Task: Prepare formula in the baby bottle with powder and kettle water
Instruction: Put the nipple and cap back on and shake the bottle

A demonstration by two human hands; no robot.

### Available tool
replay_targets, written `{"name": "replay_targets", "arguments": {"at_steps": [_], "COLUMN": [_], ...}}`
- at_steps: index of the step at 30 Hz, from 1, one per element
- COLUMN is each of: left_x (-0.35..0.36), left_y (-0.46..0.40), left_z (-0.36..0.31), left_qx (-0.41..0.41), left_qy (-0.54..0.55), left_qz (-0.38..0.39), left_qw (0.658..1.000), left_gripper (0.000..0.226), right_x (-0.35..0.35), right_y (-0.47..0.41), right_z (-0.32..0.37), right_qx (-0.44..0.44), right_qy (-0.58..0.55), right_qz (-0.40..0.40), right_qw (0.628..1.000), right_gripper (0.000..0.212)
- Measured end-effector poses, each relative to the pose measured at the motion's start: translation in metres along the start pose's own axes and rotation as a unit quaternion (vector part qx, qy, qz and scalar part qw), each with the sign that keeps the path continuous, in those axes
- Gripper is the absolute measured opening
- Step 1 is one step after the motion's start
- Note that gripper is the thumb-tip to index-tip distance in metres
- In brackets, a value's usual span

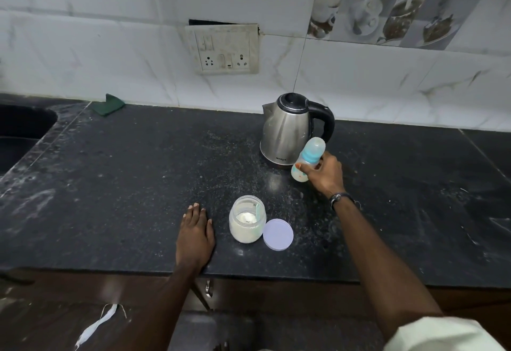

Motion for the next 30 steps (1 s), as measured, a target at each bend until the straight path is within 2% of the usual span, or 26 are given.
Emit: {"name": "replay_targets", "arguments": {"at_steps": [12,20,26,30], "left_x": [0.002,-0.001,-0.002,-0.006], "left_y": [-0.002,-0.001,-0.002,-0.001], "left_z": [0.002,0.0,0.0,-0.003], "left_qx": [-0.001,-0.001,-0.008,-0.016], "left_qy": [0.006,0.004,0.013,0.055], "left_qz": [0.011,0.006,0.015,0.012], "left_qw": [1.0,1.0,1.0,0.998], "left_gripper": [0.058,0.05,0.051,0.054], "right_x": [0.038,0.039,0.039,0.026], "right_y": [-0.012,-0.012,-0.01,0.011], "right_z": [-0.033,-0.033,-0.047,-0.057], "right_qx": [0.047,0.049,0.104,0.141], "right_qy": [0.026,0.04,0.061,0.094], "right_qz": [0.01,0.022,0.056,0.029], "right_qw": [0.999,0.998,0.991,0.985], "right_gripper": [0.066,0.069,0.07,0.066]}}
Point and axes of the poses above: each hand's wrist, its own y-axis away from the middle knuckle, its own x-axis out of the palm, z = x × y, the point moved 9 cm from there along -y, towards the middle knuckle, and after that the axes turned 8 degrees about x, right-handed, at the moved point
